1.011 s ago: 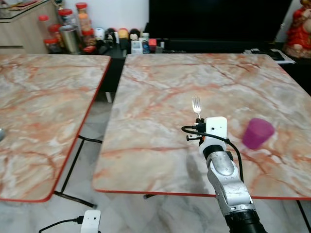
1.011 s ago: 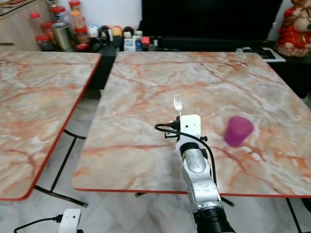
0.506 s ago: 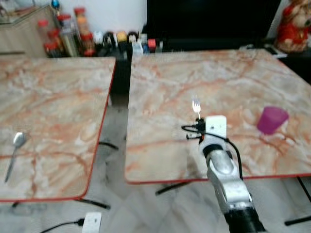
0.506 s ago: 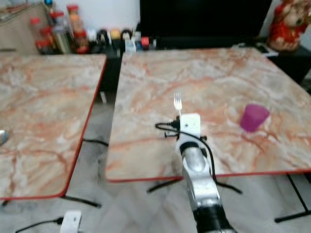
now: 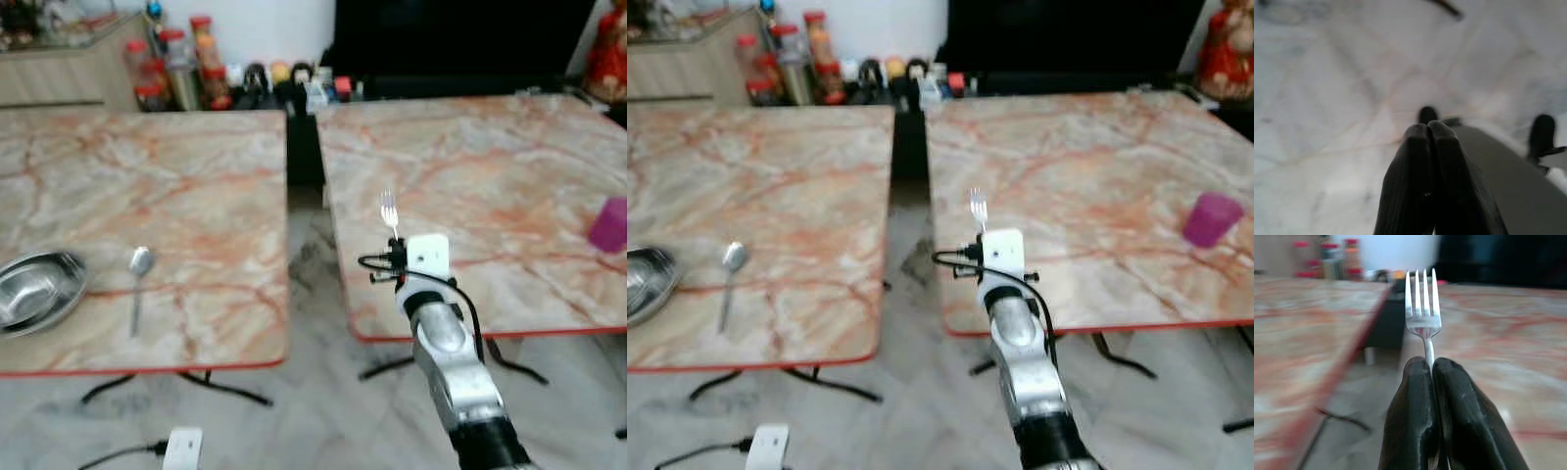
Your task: Setting the table
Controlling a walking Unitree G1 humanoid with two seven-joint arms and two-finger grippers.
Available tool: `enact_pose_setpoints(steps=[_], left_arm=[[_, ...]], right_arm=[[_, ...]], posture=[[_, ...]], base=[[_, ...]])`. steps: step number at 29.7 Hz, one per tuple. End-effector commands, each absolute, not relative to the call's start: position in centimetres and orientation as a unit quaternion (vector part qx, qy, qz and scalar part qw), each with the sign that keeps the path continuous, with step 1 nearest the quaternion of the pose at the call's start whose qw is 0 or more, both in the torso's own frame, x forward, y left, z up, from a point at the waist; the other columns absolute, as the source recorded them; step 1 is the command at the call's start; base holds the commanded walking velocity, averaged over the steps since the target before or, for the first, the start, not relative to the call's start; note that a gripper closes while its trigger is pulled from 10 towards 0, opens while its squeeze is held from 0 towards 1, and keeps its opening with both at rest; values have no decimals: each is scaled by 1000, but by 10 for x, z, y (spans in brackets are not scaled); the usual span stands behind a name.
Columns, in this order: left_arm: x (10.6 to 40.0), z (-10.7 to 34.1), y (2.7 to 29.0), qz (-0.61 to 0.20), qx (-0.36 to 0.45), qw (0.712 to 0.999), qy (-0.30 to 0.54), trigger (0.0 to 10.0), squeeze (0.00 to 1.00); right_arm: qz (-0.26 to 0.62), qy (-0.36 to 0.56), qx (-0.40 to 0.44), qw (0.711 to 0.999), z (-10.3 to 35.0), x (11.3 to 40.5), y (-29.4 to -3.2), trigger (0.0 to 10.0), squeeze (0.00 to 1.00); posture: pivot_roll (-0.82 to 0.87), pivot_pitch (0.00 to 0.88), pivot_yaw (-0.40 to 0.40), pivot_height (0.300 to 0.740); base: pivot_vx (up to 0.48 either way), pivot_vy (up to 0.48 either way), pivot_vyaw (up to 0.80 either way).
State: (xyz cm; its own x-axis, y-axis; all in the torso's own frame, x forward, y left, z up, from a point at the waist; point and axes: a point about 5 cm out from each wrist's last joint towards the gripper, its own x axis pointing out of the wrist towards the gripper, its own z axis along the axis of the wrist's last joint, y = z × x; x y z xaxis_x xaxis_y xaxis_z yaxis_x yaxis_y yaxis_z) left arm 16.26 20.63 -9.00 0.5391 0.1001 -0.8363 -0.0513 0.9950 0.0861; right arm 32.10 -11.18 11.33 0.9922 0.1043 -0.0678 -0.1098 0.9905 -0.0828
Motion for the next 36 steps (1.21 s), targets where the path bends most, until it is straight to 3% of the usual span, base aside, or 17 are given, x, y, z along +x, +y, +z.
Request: enact_pose_setpoints(steps=[1,24,36], left_arm=[[162,-90,208,45,27,875,481,10000,0],[164,-90,205,48,25,877,478,10000,0],[165,-89,207,56,27,882,467,10000,0]], right_arm=[[60,12,-42,997,122,324,-109,10000,0],[64,11,-44,997,122,325,-109,10000,0],[66,14,-44,997,121,325,-109,10000,0]], posture=[[-78,13,4,740],[-79,33,-8,740],[-78,30,-12,740]], base=[[0,480,0],[0,480,0],[0,62,0]])
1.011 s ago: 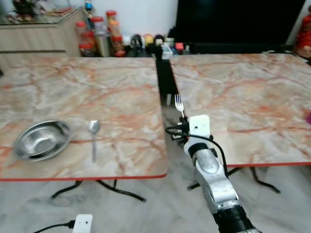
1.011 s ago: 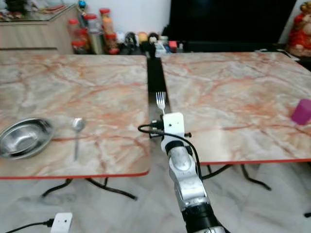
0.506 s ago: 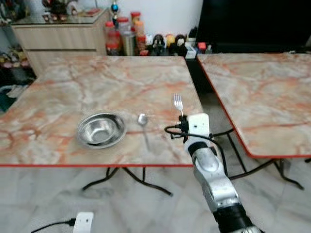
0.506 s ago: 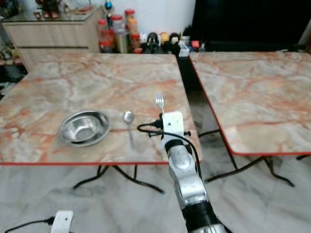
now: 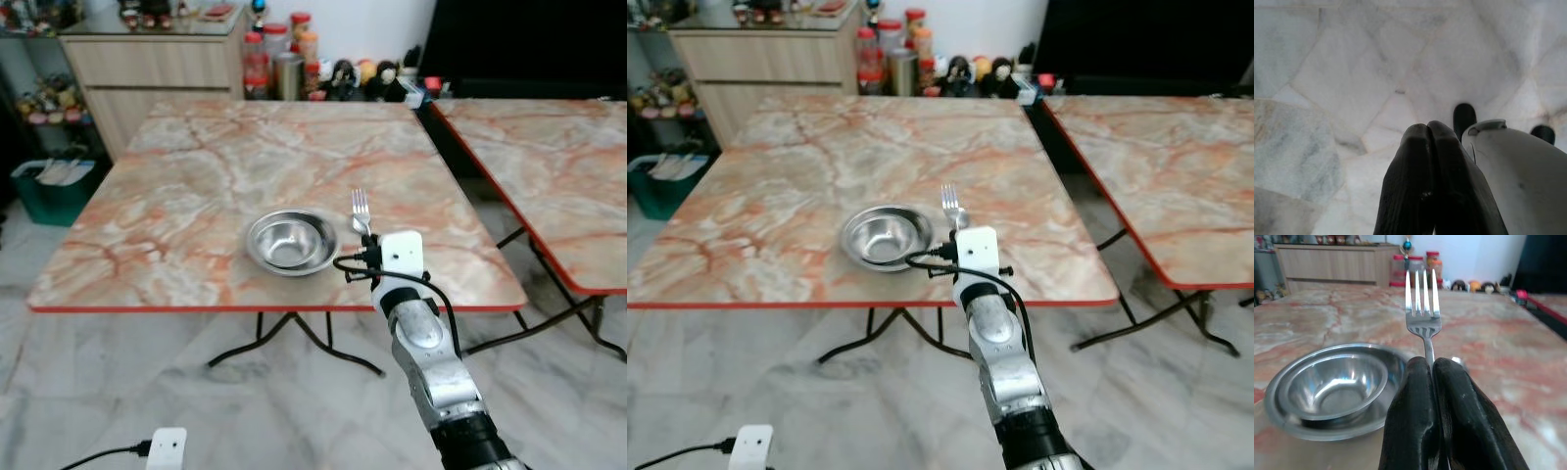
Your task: Setting the table
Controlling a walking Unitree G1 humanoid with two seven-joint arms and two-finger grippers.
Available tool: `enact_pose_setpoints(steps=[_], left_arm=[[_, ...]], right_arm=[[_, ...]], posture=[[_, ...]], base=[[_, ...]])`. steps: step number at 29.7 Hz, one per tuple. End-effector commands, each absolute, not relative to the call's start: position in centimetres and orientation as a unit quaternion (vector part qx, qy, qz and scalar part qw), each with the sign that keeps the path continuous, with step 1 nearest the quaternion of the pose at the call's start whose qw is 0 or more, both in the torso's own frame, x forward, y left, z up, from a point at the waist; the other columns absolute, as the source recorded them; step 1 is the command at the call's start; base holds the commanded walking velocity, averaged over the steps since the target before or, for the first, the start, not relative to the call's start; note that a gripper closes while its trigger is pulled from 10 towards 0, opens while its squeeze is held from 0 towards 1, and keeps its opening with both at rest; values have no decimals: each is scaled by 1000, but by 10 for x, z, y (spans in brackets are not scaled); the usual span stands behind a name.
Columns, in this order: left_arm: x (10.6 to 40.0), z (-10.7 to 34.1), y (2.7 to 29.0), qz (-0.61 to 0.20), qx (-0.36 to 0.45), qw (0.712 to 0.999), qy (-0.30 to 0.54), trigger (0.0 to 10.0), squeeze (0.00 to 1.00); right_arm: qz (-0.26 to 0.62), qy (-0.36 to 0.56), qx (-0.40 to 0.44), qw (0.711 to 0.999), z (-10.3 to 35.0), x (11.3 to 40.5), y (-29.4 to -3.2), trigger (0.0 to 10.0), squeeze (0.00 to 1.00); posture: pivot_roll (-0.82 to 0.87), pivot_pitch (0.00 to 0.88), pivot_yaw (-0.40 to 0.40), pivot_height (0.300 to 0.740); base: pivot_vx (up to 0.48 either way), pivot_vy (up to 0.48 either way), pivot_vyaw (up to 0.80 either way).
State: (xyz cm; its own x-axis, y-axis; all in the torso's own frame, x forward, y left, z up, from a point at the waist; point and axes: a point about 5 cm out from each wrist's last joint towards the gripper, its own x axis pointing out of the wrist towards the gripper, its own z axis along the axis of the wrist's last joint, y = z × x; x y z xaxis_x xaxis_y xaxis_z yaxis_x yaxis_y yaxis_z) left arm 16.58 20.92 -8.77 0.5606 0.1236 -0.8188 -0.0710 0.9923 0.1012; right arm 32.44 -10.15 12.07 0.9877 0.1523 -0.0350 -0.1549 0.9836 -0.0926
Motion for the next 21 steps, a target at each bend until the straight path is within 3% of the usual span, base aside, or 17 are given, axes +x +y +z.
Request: enact_pose_setpoints(steps=[1,10,21], left_arm=[[165,-88,207,57,27,882,466,10000,0],[169,-86,209,52,41,884,462,10000,0],[169,-86,211,56,53,882,464,10000,0]], right_arm=[[67,15,-44,997,121,326,-109,10000,0],[70,15,-44,996,121,326,-106,10000,0],[65,17,-43,997,120,326,-108,10000,0]], posture=[[-78,24,-10,740],[-77,11,-8,740],[-75,27,-5,740]], base=[[0,0,0],[0,0,0],[88,-370,0]])
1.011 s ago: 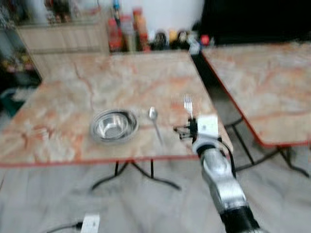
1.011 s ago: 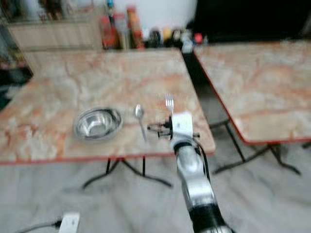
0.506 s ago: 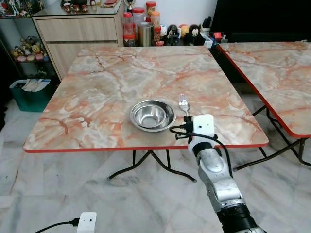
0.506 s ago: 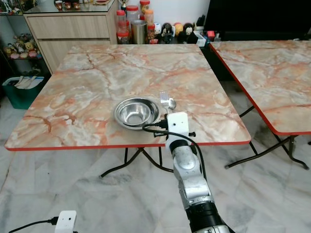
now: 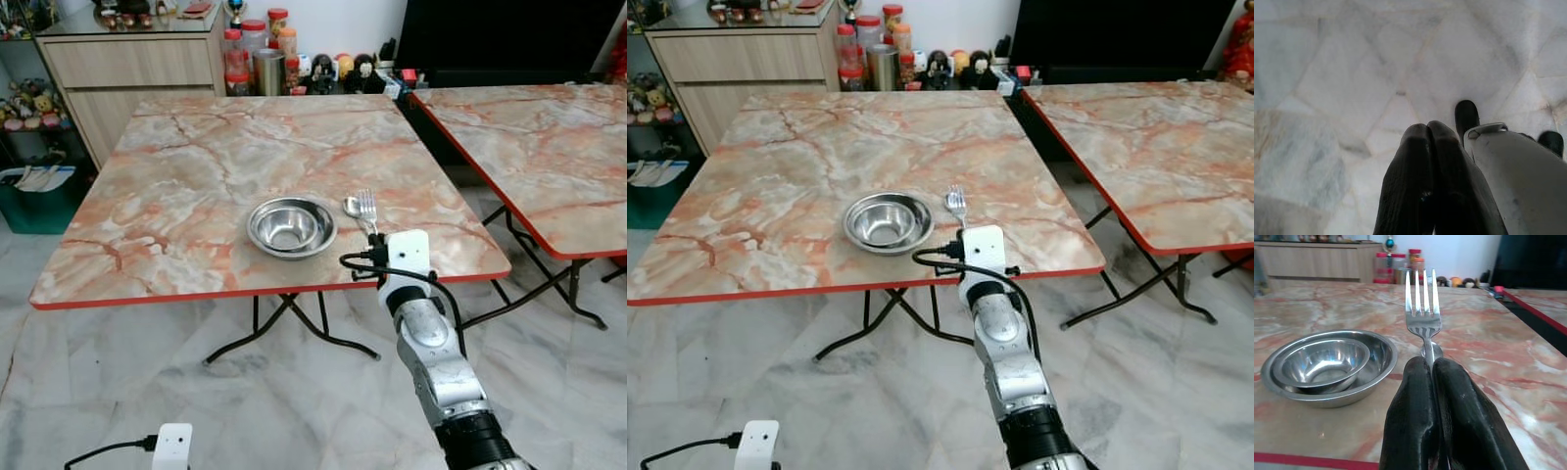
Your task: Setting the table
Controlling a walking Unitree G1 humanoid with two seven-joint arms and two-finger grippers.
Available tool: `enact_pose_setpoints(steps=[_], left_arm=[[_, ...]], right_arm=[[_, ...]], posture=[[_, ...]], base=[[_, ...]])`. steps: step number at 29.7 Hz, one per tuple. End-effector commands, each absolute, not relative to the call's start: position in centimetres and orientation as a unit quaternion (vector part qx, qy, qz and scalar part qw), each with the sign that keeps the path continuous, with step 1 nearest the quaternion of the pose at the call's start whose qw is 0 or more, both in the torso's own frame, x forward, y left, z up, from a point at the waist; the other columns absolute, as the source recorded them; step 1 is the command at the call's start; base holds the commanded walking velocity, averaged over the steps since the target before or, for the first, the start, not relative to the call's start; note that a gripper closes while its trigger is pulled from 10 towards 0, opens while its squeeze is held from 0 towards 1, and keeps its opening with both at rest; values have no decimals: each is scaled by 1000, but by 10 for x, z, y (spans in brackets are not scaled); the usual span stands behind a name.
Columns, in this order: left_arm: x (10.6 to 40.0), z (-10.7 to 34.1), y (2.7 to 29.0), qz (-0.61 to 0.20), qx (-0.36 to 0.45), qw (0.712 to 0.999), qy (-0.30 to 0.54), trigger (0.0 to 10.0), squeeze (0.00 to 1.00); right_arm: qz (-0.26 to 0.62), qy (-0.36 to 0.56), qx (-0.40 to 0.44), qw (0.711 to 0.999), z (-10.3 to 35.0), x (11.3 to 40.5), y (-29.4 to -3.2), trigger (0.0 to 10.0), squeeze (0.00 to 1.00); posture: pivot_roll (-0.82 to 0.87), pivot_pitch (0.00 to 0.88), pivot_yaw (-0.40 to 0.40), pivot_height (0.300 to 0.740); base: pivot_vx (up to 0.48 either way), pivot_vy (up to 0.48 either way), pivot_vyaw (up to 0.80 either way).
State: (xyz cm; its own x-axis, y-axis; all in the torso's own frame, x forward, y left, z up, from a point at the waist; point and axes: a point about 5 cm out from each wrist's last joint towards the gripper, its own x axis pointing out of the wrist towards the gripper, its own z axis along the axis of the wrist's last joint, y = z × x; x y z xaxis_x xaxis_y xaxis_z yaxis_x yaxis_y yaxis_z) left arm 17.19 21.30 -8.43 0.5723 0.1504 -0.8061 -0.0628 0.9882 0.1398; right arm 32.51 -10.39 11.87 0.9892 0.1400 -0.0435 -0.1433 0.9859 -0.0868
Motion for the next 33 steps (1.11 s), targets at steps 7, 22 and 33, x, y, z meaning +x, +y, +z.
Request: enact_pose_setpoints(steps=[7,22,33], left_arm=[[168,-87,210,62,51,882,465,10000,0],[172,-85,209,69,35,889,450,10000,0],[172,-85,210,69,41,888,452,10000,0]], right_arm=[[65,17,-43,997,120,327,-108,10000,0],[70,16,-44,996,121,328,-107,10000,0],[78,14,-47,996,122,328,-104,10000,0]], posture=[[-76,31,-6,740],[-78,17,-14,740],[-81,2,-16,740]], base=[[0,-366,0],[0,0,0],[355,0,0]])
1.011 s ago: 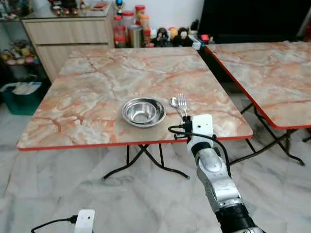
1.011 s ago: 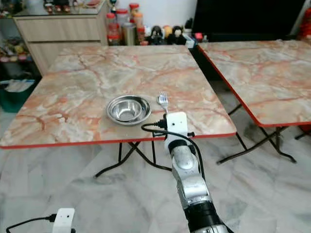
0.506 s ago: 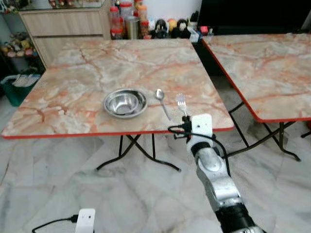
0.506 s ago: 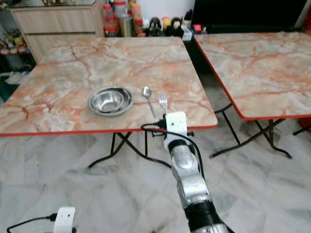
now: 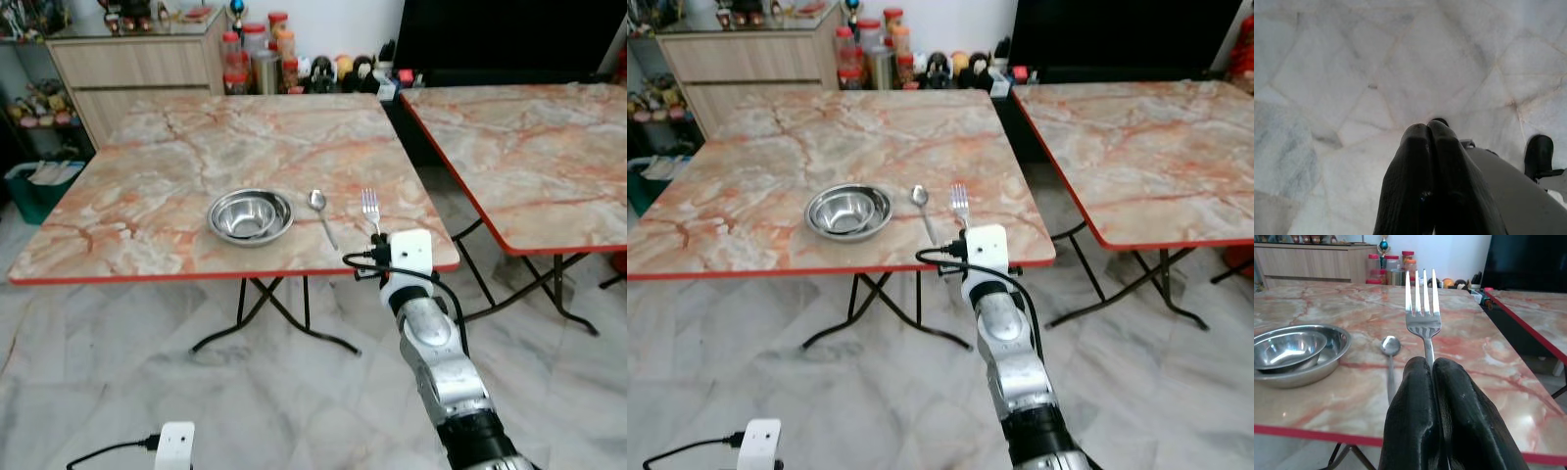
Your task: Setting the table
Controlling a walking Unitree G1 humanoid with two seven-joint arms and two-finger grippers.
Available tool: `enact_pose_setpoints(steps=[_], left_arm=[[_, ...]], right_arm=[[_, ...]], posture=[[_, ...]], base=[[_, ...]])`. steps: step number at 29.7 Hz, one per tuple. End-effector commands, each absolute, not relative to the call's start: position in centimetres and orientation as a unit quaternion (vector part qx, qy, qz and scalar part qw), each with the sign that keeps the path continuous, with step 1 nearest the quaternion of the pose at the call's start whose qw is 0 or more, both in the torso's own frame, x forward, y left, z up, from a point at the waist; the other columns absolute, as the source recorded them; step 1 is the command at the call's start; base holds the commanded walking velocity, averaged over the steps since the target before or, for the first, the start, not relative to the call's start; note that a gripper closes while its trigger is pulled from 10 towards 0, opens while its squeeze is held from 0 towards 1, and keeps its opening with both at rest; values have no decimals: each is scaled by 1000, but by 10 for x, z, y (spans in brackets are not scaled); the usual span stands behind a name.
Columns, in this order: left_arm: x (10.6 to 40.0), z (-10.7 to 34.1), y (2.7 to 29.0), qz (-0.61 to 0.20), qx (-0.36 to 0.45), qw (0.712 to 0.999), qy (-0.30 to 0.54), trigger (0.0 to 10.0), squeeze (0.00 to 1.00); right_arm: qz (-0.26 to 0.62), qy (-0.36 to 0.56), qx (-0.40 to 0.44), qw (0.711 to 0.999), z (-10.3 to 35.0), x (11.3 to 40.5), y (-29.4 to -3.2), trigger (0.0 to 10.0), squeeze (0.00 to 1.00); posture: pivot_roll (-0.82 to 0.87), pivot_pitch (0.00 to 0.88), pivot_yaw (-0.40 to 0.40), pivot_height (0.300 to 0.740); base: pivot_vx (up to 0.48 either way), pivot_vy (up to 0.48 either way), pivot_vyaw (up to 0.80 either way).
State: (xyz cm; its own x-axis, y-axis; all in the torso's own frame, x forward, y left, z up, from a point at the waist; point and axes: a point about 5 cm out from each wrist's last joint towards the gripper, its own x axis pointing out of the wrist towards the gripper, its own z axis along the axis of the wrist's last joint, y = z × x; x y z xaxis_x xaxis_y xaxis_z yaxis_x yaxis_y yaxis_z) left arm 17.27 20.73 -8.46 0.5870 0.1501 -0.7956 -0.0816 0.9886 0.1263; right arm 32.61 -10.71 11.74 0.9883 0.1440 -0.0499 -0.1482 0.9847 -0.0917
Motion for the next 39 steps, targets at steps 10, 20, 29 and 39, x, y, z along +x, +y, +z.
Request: enact_pose_setpoints(steps=[10,20,29,39], left_arm=[[171,-86,207,70,36,887,455,10000,0],[169,-87,207,72,34,886,457,10000,0],[169,-87,207,72,35,886,457,10000,0],[170,-86,207,72,36,886,457,10000,0]], right_arm=[[79,14,-45,996,122,328,-105,10000,0],[78,20,-47,996,121,328,-107,10000,0],[82,20,-51,995,120,328,-105,10000,0],[87,21,-50,995,119,326,-103,10000,0]], posture=[[-79,14,-26,740],[-80,25,-30,740],[-81,27,-28,740],[-81,31,-28,740]], base=[[375,0,0],[376,0,0],[377,0,0],[377,0,0]])
